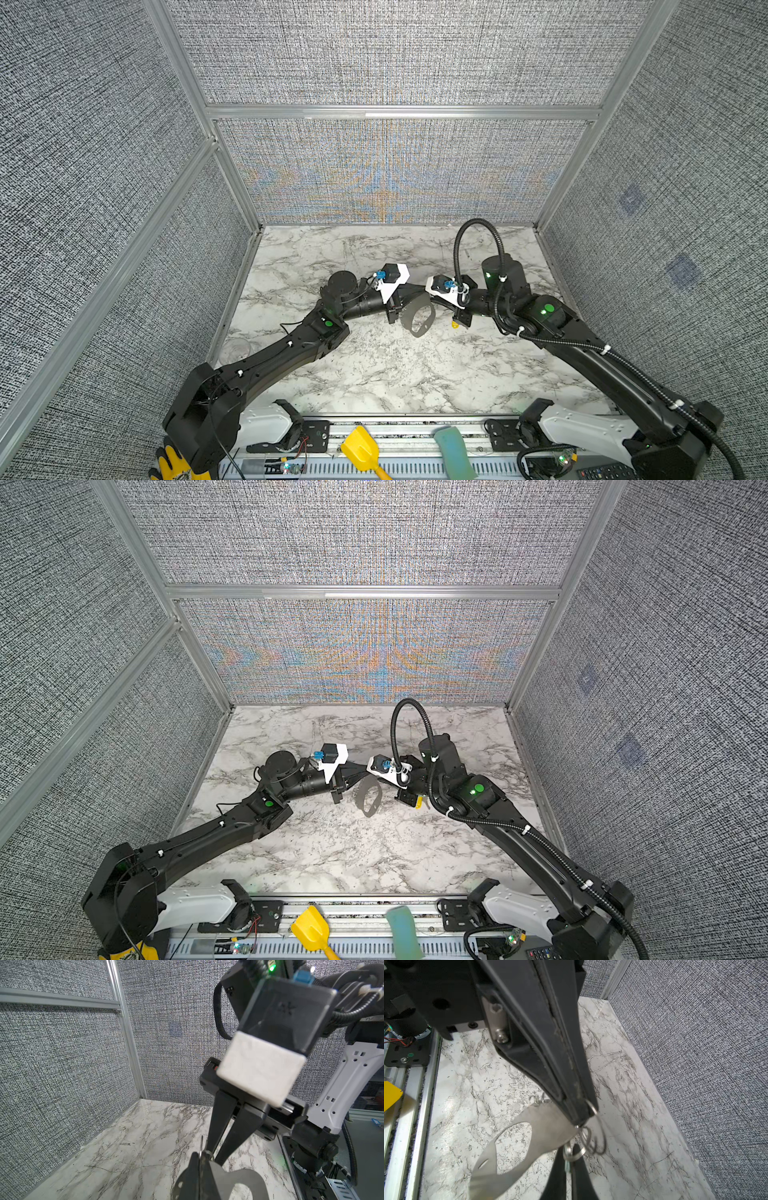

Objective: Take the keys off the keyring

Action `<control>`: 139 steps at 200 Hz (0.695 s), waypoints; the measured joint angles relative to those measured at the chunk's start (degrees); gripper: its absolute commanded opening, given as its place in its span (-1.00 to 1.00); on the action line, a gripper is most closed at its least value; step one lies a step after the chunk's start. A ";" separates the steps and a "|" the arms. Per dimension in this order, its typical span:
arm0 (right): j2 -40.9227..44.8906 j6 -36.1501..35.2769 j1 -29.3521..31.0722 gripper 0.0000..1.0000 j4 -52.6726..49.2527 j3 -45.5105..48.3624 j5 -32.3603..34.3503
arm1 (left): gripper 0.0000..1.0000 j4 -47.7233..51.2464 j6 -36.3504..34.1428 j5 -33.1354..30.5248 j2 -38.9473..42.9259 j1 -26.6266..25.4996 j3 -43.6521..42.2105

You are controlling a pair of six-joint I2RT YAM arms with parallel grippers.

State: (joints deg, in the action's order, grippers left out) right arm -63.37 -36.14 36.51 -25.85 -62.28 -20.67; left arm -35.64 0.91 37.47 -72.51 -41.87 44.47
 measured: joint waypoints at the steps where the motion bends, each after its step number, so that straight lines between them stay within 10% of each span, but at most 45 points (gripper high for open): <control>1: 0.00 -0.02 0.00 -0.84 -0.02 0.00 0.02 | -1.00 -0.09 0.00 0.00 0.02 0.00 -0.02; 57: 2.05 -1.70 0.20 -0.37 -2.05 -0.26 3.10 | -1.00 -2.36 0.96 0.04 0.13 0.61 -0.90; 139: 5.18 -0.94 -0.13 -0.45 -2.32 -2.97 1.05 | -1.00 -4.13 2.38 2.80 -0.28 0.92 -0.90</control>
State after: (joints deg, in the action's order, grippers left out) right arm -58.19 -37.08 36.38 -28.16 -65.25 -19.62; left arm -39.77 3.29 40.27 -72.79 -40.95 43.57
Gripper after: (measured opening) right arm 0.293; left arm 0.050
